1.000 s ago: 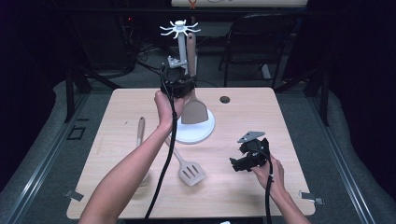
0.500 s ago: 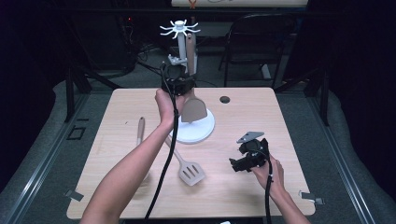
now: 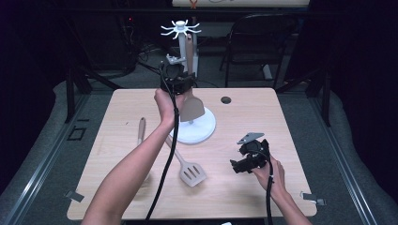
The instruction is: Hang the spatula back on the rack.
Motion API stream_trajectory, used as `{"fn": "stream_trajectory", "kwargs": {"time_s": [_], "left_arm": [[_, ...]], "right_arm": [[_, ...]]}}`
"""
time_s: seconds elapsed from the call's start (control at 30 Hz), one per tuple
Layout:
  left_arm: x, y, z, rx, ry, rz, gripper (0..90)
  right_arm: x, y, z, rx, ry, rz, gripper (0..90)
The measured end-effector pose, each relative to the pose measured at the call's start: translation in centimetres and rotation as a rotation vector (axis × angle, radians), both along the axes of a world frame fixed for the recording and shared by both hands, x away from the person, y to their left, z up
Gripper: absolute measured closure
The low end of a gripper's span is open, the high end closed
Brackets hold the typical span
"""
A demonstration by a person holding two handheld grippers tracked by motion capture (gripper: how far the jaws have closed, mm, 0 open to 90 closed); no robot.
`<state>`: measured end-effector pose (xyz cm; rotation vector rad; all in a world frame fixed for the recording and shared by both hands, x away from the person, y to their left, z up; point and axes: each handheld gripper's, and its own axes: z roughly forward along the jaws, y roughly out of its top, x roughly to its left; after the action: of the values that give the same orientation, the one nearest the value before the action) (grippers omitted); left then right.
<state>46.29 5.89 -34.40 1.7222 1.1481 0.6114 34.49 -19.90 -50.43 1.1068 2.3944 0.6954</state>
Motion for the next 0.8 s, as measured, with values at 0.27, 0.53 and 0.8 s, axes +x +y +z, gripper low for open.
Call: {"fn": "stream_trajectory", "kwargs": {"time_s": [0.27,0.53,0.8], "left_arm": [[0.4,0.7,-0.3,-0.014,0.002,0.002,74.2],[-0.2,1.4,-0.5,-0.018,-0.001,-0.058,62.9],[-1.3,3.0,-0.5,-0.014,-0.006,-0.099,60.7]], "right_arm": [[0.0,0.0,0.0,-0.006,0.002,0.004,3.8],[-0.1,0.1,0.0,0.004,0.0,0.004,3.9],[0.0,0.1,0.1,0.002,0.01,0.009,3.9]]}}
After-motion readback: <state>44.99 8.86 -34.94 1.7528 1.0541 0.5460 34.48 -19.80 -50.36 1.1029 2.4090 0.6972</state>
